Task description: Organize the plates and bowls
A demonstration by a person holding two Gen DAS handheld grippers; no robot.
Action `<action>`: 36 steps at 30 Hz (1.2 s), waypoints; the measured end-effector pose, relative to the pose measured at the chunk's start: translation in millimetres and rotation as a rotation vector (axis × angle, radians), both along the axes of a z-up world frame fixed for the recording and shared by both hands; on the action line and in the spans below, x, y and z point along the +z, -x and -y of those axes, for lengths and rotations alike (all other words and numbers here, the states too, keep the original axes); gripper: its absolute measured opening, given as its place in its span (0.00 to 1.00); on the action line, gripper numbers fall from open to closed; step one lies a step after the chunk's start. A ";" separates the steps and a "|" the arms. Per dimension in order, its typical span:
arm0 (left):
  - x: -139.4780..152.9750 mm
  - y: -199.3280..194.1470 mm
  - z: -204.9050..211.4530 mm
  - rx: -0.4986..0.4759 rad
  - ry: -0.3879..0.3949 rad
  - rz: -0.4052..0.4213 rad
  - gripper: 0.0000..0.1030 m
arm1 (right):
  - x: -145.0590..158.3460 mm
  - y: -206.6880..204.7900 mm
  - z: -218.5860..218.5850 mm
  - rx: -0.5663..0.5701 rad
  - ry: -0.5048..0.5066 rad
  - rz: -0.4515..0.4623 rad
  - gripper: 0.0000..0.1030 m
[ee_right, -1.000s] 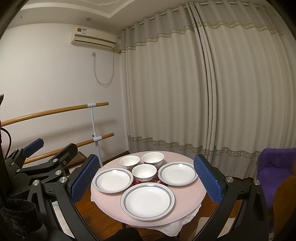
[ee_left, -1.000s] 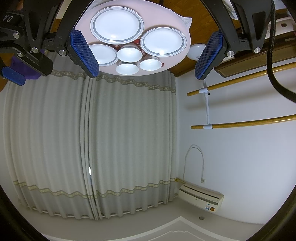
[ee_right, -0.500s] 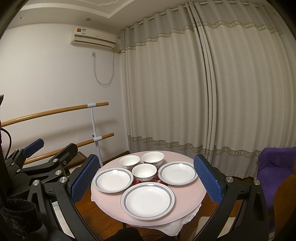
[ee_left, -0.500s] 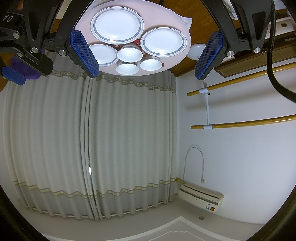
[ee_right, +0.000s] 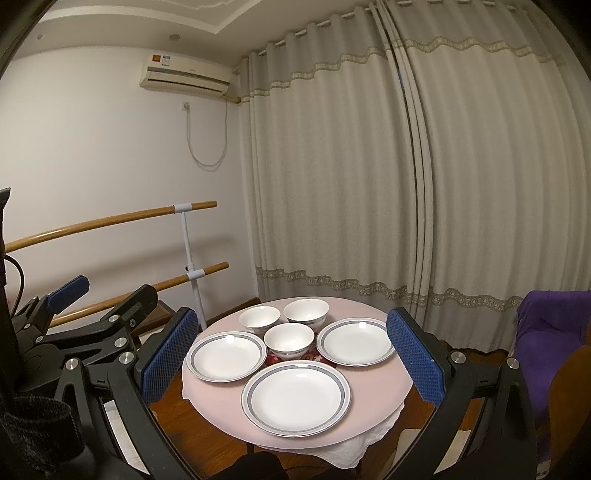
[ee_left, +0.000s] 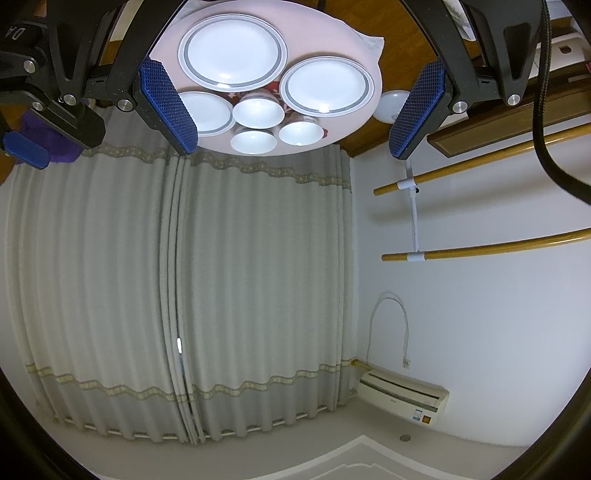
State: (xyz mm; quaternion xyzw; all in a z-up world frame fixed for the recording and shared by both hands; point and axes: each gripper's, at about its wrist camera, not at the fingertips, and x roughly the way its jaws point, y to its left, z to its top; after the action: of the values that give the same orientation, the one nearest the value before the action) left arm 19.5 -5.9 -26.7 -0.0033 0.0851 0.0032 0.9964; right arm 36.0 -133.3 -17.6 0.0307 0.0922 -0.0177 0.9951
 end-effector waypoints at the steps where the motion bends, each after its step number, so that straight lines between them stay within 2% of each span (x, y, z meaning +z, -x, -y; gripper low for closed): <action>1: 0.5 -1.8 0.3 -0.002 -0.001 0.000 1.00 | -1.3 -1.1 -0.3 0.000 -0.002 -0.002 1.00; 5: -4.7 -15.6 0.7 -0.006 -0.020 -0.005 1.00 | -7.7 -11.1 2.5 0.002 -0.014 -0.023 1.00; 11: -19.9 -54.3 -6.1 -0.047 -0.018 -0.075 1.00 | -25.5 -40.2 4.0 0.004 -0.031 -0.088 1.00; 15: -33.2 -86.8 -11.6 -0.045 -0.017 -0.154 1.00 | -44.3 -66.8 8.2 -0.003 -0.047 -0.164 1.00; 19: -42.6 -122.7 -19.5 -0.059 0.015 -0.241 0.99 | -67.0 -94.9 16.3 -0.021 -0.072 -0.250 1.00; 27: -66.5 -182.8 -13.7 -0.052 -0.054 -0.331 0.99 | -111.3 -140.6 40.9 -0.054 -0.124 -0.374 1.00; 31: -86.1 -205.6 -12.4 -0.061 -0.070 -0.380 0.99 | -129.8 -159.2 50.0 -0.036 -0.163 -0.411 1.00; 36: -118.7 -239.8 -20.5 -0.064 -0.041 -0.509 0.99 | -157.7 -179.2 60.8 -0.055 -0.188 -0.488 1.00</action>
State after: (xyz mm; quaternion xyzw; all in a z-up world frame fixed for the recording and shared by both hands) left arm 259.4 14.6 -145.4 0.0205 0.3331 -0.0256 0.9423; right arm 215.2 -194.1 -175.3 0.1205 0.3299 -0.0429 0.9353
